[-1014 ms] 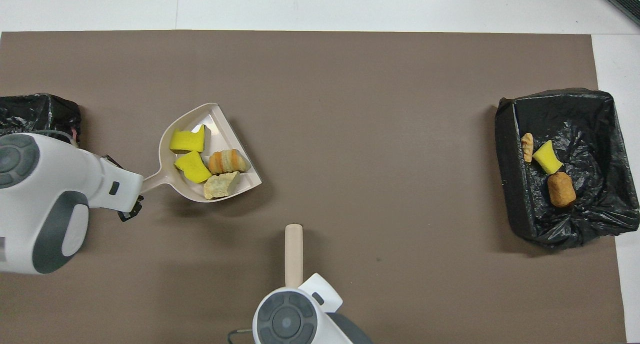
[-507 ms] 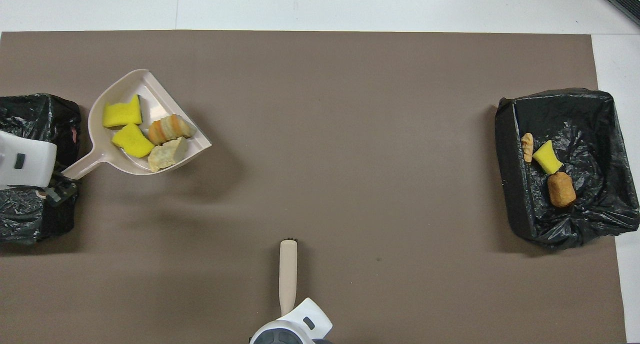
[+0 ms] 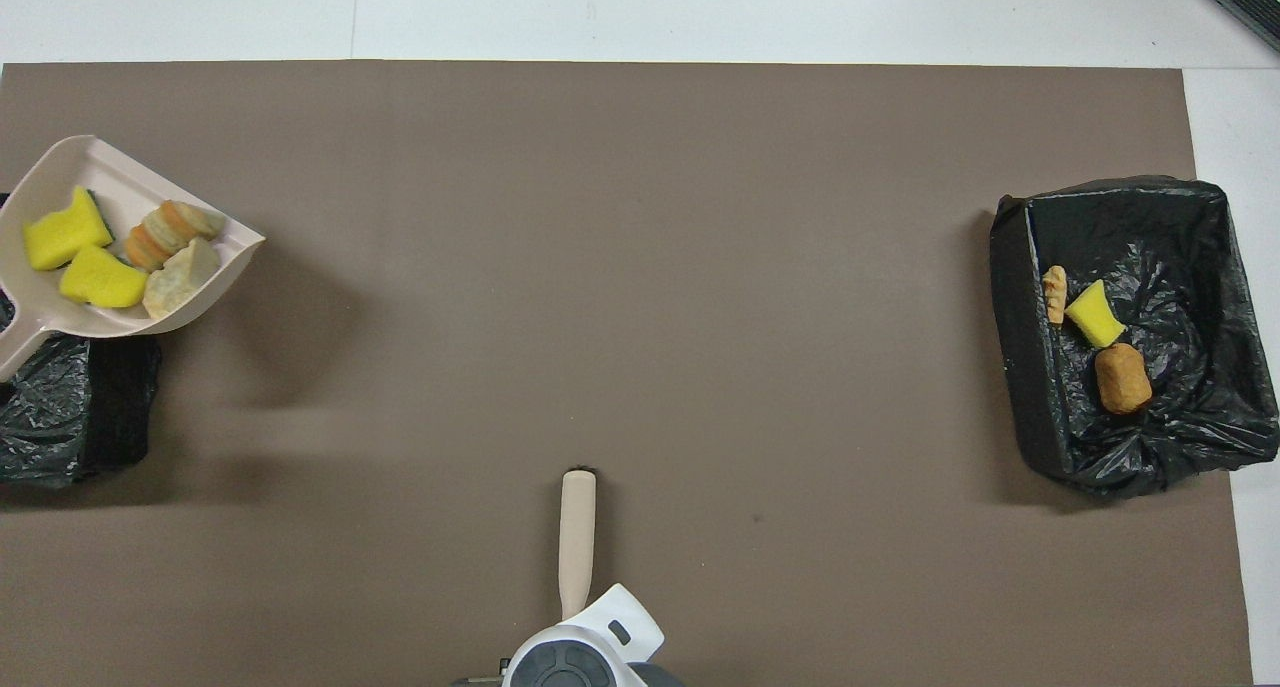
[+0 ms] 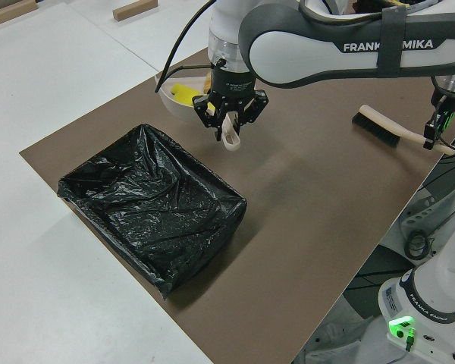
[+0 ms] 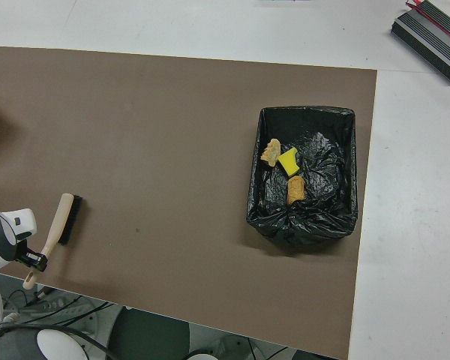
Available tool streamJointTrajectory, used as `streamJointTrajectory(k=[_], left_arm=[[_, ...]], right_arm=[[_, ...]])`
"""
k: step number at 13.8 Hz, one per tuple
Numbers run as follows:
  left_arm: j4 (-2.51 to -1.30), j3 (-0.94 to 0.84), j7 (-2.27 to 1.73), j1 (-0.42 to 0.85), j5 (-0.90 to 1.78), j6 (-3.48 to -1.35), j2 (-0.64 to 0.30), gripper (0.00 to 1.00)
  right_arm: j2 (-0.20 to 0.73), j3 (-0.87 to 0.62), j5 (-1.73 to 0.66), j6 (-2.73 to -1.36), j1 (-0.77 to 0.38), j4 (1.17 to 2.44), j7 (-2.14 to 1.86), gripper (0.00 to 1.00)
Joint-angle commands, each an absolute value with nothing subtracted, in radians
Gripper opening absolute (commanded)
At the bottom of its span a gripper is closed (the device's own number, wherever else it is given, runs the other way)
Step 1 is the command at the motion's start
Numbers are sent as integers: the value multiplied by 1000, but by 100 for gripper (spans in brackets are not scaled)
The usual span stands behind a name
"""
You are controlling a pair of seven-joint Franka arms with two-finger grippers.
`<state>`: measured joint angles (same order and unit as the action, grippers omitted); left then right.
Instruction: Sweep and dump trash in bin
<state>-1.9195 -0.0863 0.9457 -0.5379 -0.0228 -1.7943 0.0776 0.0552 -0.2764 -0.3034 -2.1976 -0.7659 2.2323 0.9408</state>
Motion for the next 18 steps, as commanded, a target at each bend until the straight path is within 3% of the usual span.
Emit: streamJointTrajectory(k=[1,3,8,10,14,18], left_arm=[[-1855,-100,1075,-647,-110,-1758,60,0],[-1826,-94,1106,-687,-170,-1756,45,0],[-1688,-94,1250,-681,-470,-1827,-58,0],[-1684,-95,1302,-669,-514,-1871,-71,0],[-1684,-97,1549,-666,-633,-2075,-93,0],[-1661,-100,1526,-565,-803,-2071,-100,0]], right_arm=[[75,-275,-311,-2204,-736,2206,933,90],[57,-270,-310,-2206,-671,2195,939,100],[23,-268,-266,-2151,-404,2117,832,100],[23,-270,-181,-2125,-298,2057,784,100],[21,-261,-23,-1935,-175,1895,784,100],[5,-180,-11,-1709,-72,1694,582,100]])
